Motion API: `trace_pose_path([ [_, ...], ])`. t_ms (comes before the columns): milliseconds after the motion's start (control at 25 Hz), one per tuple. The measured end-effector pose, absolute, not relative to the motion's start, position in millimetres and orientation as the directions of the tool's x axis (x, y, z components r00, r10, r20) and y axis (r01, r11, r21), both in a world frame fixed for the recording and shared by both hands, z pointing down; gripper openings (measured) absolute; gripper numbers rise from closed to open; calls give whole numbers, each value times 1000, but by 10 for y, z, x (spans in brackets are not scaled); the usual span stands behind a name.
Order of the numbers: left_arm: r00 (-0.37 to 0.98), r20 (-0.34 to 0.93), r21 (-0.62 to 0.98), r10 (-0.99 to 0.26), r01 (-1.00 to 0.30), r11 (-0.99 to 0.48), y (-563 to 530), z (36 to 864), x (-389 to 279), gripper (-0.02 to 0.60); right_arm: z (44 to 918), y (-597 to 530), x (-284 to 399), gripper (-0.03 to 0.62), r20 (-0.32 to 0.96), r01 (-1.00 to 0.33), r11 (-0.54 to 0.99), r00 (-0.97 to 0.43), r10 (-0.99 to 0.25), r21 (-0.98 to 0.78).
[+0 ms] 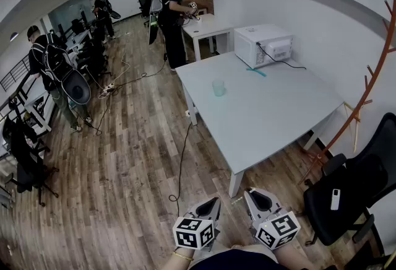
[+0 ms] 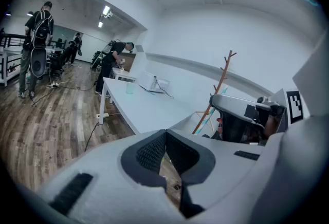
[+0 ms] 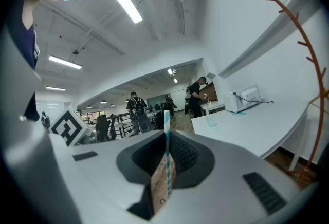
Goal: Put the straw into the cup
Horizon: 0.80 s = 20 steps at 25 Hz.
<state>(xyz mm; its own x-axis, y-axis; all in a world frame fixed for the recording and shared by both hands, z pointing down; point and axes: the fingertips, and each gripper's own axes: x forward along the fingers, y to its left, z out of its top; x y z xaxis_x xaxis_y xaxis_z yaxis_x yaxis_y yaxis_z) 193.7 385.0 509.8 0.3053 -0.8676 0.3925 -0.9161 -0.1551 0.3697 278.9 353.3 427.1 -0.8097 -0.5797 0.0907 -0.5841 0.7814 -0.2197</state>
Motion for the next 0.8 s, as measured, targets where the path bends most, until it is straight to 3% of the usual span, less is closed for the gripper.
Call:
trace_pose_path([
  [800, 267, 359, 336, -894, -931, -143, 4044, 4844, 2379, 20, 4141, 3880, 3066, 43, 78, -509, 842, -861, -503, -182],
])
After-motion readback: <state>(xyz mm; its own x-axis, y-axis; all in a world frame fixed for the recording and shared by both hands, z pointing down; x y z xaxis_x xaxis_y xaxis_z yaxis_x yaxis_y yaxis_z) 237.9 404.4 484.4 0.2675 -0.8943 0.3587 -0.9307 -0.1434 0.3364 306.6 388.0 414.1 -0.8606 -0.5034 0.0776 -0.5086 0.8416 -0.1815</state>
